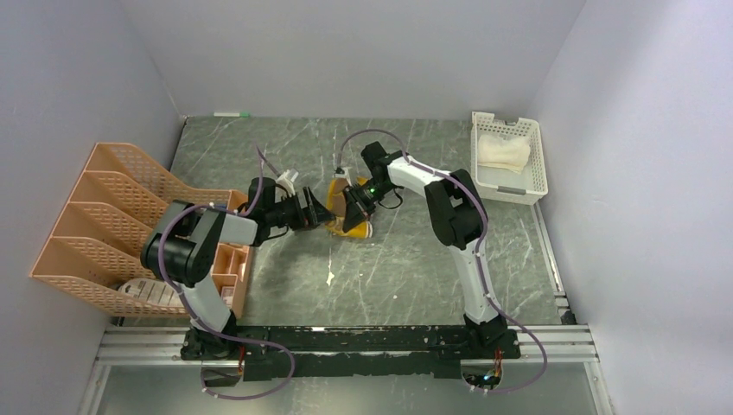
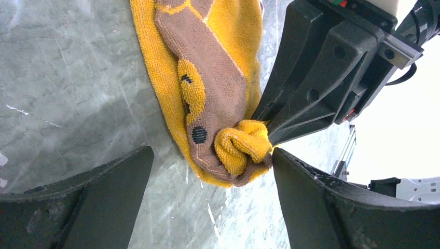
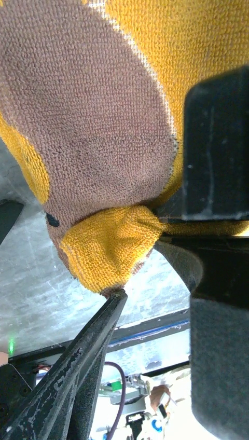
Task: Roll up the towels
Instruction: Roll the towel at the center of the board.
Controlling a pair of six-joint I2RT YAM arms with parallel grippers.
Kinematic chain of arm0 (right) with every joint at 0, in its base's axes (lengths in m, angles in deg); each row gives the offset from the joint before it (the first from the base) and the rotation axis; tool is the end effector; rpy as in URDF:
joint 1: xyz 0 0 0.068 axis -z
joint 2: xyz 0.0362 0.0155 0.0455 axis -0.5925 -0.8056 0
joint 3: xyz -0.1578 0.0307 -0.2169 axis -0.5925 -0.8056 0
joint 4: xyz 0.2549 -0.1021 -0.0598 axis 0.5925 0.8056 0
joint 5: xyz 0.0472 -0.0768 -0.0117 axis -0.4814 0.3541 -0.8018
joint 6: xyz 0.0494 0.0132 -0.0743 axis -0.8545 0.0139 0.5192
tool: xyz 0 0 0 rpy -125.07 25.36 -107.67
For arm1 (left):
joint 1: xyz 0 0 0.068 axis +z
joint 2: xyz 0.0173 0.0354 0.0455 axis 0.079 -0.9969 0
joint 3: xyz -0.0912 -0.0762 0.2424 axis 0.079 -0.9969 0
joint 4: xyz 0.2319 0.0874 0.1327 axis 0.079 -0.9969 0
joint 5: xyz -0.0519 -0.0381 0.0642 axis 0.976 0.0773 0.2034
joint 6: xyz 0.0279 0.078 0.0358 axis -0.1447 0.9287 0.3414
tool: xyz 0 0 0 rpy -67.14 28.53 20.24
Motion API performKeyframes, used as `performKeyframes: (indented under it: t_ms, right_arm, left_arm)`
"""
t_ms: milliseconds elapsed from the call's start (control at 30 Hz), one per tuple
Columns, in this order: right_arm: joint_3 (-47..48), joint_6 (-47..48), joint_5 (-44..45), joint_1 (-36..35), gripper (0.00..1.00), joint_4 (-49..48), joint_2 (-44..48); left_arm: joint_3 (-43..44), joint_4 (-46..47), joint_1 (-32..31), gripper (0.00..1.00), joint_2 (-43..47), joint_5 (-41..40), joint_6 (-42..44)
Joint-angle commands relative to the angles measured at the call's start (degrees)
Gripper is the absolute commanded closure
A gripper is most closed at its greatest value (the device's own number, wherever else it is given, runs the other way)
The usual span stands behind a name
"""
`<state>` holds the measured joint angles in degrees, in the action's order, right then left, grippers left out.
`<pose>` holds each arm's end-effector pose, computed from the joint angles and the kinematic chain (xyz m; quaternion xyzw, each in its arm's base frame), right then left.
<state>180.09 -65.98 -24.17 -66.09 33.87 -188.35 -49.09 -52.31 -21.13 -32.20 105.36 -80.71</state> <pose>0.3786 0.2915 0.0904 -0.3730 0.8064 0.4582 0.0250 0.3247 -0.1459 0.0814 -0.0054 0.8451 -0.4497 0.2890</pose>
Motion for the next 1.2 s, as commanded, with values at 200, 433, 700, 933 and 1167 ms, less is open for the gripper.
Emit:
performKeyframes:
  t_ms: [200,433,700,933,1167]
  right_arm:
    - [0.3,0.4,-2.0,0.3,1.0,1.2,2.2]
    - [1.8,1.1,-2.0,0.2,1.0,2.6,0.7]
    - [2.0,0.9,-0.9,0.2,1.0,2.3,1.0]
    - [-0.5,-9.7,23.2,-0.2,0.74,-8.2,11.3]
    - [-35.1,4.0,78.4,-18.8,0.0,-42.6,42.1]
  left_arm:
    - [0.6,2.1,-0.1,0.06,-6.3,4.1,1.9]
    - [2.4,1.5,-2.4,0.16,-8.8,5.1,3.0]
    - [2.0,6.6,-2.3,0.93,-12.7,8.7,0.5]
    - [5.4,-1.6,-1.3,0.93,-12.3,7.3,3.4]
    - [11.7,-12.6,-0.5,0.93,-12.2,6.6,6.3]
